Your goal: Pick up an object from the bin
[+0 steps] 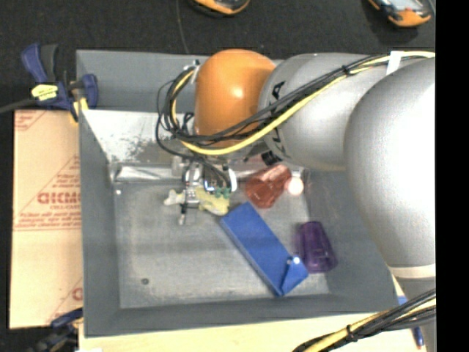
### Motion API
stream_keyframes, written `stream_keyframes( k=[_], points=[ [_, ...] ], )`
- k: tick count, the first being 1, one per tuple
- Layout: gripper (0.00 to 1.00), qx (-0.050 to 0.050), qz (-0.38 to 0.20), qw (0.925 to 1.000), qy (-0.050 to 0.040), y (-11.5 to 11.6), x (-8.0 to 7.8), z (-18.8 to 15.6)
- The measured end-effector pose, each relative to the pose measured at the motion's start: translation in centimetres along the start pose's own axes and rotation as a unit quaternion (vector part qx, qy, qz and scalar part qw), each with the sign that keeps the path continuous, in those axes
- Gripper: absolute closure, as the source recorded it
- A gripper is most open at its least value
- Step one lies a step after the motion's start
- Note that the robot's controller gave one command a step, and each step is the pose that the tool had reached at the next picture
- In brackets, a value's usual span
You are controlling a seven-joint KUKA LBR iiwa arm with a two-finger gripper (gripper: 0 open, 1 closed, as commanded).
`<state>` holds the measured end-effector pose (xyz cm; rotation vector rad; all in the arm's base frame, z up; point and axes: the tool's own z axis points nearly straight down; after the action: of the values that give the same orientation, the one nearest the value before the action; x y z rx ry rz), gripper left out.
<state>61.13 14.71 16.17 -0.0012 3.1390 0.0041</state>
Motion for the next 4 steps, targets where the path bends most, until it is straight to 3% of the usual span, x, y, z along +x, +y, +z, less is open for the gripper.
stream_keyframes(
  k=[1,2,3,4],
  points=[
    [0.00,0.000,-0.026,0.9997,-0.0038,-4.5,-2.2,5.6],
    [0.00,-0.001,-0.085,0.9964,-0.0068,-6.5,-3.5,9.1],
    [1.00,0.000,0.029,0.9996,-0.0020,-8.4,-3.0,8.7],
    [1.00,0.000,0.030,0.9996,-0.0020,-8.4,-3.0,8.7]
  ],
)
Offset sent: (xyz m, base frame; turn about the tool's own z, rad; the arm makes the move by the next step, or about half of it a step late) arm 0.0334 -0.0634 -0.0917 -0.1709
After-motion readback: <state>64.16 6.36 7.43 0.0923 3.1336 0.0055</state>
